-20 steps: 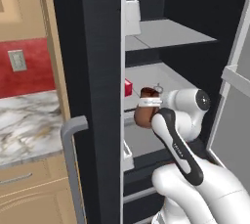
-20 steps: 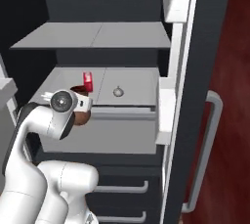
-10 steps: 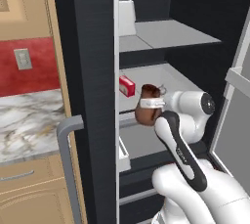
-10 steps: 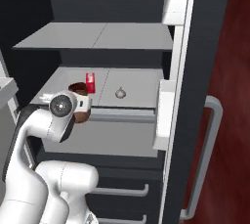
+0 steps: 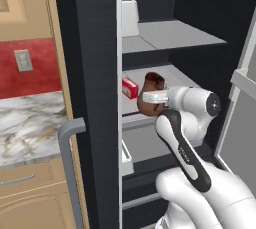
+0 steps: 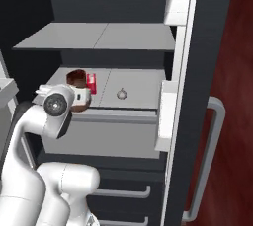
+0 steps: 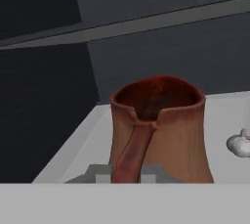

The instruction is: Move the boxed food and garlic from the top shelf to the second highest shelf to make space. Then, place the pitcher from the counter on the cleared top shelf.

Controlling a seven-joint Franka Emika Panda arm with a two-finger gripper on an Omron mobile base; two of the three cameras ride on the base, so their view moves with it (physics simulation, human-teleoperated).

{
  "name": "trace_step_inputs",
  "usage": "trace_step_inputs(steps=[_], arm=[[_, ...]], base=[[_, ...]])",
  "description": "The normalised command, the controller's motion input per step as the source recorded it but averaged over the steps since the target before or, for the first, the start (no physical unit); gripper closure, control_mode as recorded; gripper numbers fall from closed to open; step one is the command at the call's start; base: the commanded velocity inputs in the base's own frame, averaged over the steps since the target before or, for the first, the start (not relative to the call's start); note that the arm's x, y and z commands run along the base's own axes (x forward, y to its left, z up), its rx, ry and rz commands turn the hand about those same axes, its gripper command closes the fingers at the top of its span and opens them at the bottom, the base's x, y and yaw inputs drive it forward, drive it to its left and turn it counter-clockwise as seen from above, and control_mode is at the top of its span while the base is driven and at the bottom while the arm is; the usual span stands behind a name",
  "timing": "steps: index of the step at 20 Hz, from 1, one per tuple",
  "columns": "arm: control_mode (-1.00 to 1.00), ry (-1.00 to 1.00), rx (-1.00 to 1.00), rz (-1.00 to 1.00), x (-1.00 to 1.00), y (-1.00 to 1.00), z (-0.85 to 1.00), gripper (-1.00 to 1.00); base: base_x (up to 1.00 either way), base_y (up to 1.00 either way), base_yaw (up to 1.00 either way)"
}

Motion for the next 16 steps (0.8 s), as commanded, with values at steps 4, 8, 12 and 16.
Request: trace_step_inputs(steps=[4, 8, 12, 16], arm=[[-1.0, 0.0, -0.01, 0.0, 0.0, 0.0, 0.92, 1.0], [-1.0, -0.01, 0.0, 0.0, 0.0, -0.17, 0.76, 1.0], [-1.0, -0.11, 0.0, 0.04, 0.0, -0.2, 0.54, 1.0], [-1.0, -0.21, 0.0, 0.05, 0.0, -0.15, 0.41, 1.0]], base=[[0.0, 0.0, 0.0], [0.0, 0.0, 0.0], [0.0, 0.0, 0.0], [0.0, 0.0, 0.0]])
